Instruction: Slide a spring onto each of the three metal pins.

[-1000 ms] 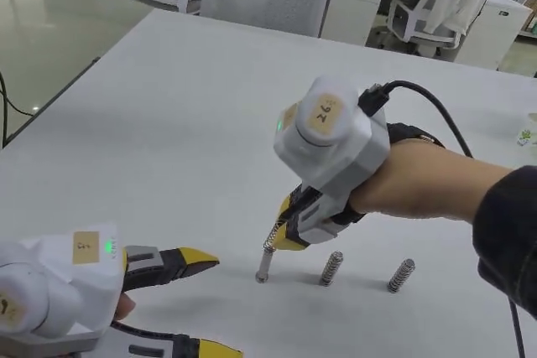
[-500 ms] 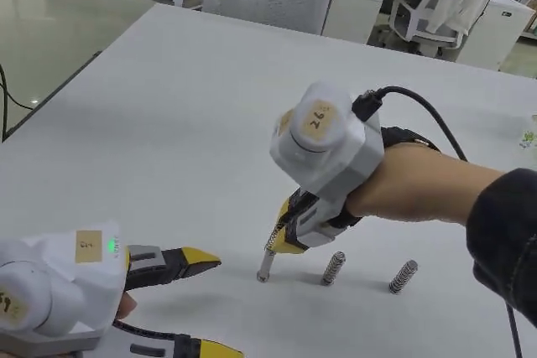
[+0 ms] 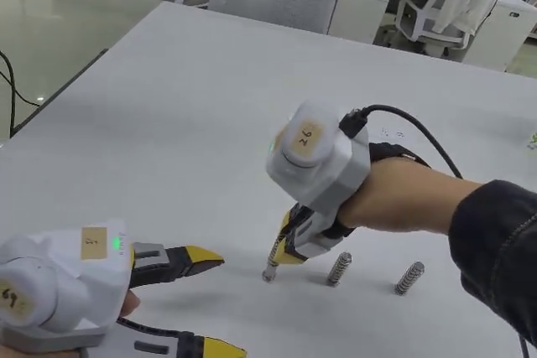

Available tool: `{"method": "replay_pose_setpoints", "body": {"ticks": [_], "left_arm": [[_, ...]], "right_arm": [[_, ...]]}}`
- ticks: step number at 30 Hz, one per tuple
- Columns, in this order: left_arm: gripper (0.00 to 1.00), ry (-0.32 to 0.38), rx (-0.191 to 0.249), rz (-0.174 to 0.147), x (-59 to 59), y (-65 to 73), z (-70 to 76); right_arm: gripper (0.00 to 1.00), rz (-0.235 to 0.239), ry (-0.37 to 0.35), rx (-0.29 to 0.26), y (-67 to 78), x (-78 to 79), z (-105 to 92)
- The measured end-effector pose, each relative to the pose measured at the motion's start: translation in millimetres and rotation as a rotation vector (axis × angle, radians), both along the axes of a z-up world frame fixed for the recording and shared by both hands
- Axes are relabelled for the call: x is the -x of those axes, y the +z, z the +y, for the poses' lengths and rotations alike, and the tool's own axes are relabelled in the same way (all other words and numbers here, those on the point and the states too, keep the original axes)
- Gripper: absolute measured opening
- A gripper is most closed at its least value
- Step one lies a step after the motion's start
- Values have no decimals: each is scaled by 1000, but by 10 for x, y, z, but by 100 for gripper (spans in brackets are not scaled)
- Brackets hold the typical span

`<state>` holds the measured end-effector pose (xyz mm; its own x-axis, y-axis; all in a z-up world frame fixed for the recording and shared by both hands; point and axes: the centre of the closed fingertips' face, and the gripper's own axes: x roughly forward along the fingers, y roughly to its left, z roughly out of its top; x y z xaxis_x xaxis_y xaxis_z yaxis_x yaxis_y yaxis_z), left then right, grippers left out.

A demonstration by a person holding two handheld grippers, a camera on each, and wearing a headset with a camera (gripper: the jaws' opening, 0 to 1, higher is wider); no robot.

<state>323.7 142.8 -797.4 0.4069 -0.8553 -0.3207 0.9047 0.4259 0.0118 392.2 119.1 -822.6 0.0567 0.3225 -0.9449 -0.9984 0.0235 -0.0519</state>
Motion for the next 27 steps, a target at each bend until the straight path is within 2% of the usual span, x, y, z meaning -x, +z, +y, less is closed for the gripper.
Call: {"method": "replay_pose_setpoints", "body": {"ticks": [16, 23, 27], "left_arm": [[53, -6, -4, 3, -19, -16, -13], [53, -5, -6, 4, -19, -21, -16], [53, -6, -6, 4, -12, -19, -25]], "right_arm": [[9, 22, -13, 32, -250, 16, -46], [9, 23, -25, 16, -239, 15, -45], [13, 21, -32, 10, -241, 15, -61]]}}
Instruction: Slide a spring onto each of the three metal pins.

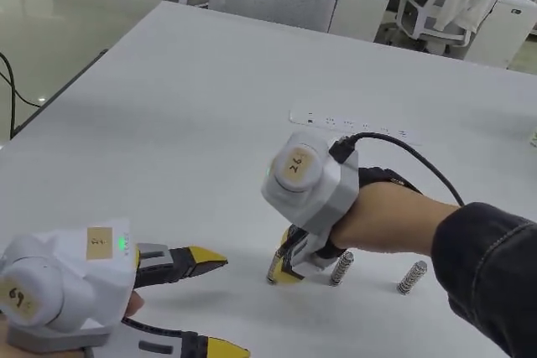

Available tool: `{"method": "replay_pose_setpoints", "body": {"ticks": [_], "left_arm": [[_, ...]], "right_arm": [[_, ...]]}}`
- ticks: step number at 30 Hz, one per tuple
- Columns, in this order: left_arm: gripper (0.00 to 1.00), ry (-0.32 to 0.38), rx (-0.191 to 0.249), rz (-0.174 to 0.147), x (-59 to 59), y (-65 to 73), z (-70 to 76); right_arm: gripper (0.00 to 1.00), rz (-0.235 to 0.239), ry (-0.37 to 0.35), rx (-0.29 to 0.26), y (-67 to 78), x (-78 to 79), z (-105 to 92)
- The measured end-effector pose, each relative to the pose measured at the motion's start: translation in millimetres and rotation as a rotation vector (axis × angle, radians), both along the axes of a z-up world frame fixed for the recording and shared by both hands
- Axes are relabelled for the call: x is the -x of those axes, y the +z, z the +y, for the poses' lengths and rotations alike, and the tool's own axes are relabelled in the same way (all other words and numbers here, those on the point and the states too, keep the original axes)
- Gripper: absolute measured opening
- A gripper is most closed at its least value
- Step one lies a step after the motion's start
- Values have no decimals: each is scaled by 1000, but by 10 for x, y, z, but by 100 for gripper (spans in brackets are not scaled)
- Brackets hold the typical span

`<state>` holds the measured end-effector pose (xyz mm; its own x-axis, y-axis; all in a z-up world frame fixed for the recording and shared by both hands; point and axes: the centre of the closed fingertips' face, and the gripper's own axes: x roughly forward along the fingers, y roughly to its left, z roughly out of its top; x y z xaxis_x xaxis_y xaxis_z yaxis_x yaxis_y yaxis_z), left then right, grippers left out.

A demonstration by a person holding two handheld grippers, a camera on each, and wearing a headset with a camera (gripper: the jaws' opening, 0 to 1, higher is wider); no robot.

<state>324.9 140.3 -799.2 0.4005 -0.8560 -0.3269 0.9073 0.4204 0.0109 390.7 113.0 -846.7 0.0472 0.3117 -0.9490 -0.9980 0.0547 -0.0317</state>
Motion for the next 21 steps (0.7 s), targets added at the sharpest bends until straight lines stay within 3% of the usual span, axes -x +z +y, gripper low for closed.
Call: {"method": "replay_pose_setpoints", "body": {"ticks": [12, 21], "left_arm": [[54, 7, 3, 4, -27, 0, 6], [55, 5, 7, 8, -24, 7, -23]], "right_arm": [[18, -10, -46, -48, 100, -1, -75], [19, -12, -83, -97, 190, 97, -159]]}}
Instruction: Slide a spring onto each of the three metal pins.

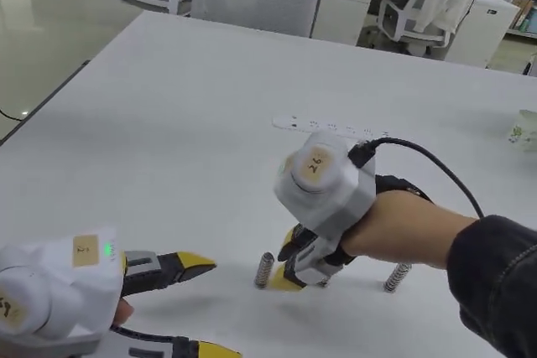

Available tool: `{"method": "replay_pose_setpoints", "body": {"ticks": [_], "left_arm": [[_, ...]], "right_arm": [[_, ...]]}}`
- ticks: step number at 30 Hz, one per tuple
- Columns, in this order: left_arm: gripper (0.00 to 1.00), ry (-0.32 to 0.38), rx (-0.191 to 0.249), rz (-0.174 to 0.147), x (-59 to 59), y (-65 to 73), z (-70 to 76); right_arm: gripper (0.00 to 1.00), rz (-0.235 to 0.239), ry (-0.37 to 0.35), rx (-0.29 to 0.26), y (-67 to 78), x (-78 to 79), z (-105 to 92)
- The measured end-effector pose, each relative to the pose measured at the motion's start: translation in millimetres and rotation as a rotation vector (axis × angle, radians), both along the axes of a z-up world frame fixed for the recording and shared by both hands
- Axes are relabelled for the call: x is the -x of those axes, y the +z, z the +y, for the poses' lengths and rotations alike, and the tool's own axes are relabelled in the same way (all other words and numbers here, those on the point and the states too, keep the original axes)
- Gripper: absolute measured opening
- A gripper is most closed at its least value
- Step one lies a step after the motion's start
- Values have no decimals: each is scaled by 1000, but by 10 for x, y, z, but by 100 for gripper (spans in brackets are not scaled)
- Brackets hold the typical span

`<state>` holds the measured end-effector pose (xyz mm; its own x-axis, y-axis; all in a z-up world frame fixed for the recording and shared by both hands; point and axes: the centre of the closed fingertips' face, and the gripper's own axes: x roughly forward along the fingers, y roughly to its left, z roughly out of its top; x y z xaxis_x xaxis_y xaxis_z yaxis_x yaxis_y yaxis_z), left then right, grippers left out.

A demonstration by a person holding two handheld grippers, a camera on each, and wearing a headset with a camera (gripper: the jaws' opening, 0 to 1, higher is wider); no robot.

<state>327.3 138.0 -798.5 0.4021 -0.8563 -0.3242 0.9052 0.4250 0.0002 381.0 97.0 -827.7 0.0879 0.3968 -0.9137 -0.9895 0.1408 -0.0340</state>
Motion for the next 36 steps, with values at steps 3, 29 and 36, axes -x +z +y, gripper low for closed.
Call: {"method": "replay_pose_setpoints", "body": {"ticks": [3, 29, 36], "left_arm": [[55, 0, 1, 1, 3, 2, -5], [60, 10, 10, -3, 48, 89, -49], [61, 11, 8, -6, 74, 111, -58]], "right_arm": [[20, -1, -14, -30, 60, 43, -9], [23, -20, -131, -176, 268, 453, -336], [24, -30, -185, -208, 320, 496, -510]]}}
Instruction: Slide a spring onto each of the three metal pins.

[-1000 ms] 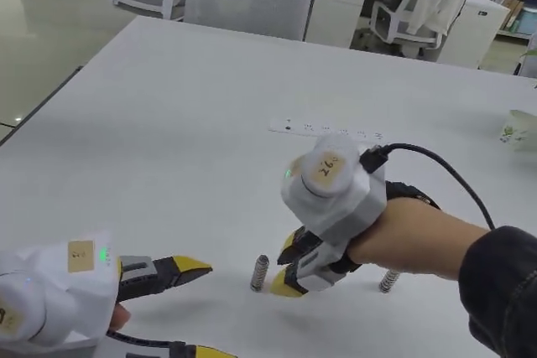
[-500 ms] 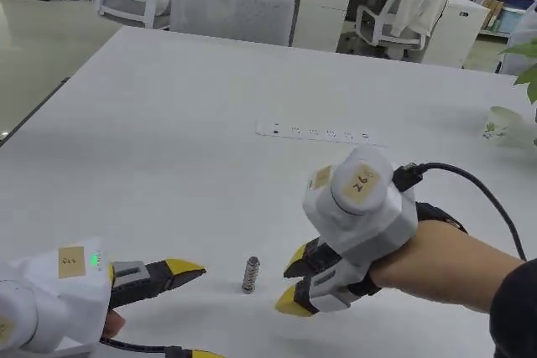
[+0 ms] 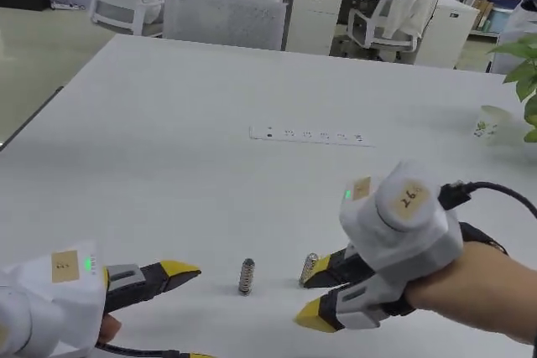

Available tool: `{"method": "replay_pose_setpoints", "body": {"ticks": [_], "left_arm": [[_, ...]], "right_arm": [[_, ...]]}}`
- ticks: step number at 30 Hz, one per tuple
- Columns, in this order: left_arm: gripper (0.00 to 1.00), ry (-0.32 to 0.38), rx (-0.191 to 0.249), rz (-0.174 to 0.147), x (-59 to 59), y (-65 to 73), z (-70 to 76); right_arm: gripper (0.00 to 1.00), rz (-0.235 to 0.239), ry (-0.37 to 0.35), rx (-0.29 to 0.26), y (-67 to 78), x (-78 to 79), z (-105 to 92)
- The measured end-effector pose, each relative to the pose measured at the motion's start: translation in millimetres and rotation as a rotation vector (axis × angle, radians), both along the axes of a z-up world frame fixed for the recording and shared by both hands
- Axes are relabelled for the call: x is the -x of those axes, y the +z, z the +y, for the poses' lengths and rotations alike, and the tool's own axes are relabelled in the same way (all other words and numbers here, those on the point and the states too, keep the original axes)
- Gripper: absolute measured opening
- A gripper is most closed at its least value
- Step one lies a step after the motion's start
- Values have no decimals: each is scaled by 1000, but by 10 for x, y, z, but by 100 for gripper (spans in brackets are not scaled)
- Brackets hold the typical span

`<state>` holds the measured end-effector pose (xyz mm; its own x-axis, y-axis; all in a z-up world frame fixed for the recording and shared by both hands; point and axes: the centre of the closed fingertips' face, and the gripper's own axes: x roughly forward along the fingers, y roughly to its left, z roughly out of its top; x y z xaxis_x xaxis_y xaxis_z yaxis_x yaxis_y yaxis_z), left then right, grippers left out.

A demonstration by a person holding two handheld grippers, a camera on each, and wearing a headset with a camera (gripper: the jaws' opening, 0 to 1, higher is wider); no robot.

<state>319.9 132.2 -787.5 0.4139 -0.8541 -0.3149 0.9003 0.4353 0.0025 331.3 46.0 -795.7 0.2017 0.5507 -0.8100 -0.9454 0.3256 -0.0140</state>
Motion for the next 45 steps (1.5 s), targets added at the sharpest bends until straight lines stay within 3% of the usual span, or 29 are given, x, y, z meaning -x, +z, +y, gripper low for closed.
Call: {"method": "replay_pose_setpoints", "body": {"ticks": [12, 25, 31, 37, 45], "left_arm": [[62, 0, -6, 1, 31, -1, -77], [64, 68, -21, 18, 3, 68, -74], [65, 97, -40, 29, 18, 109, -93], [65, 134, -39, 46, 24, 152, -85], [67, 198, -38, 68, 68, 175, -87]], "right_arm": [[25, -18, -117, -43, 46, -16, -444], [28, -30, -201, -85, 68, -133, -930], [32, -73, -194, -116, 112, -203, -1112], [43, -104, -176, -174, 145, -257, -1187], [56, -141, -110, -213, 72, -243, -1228]]}}
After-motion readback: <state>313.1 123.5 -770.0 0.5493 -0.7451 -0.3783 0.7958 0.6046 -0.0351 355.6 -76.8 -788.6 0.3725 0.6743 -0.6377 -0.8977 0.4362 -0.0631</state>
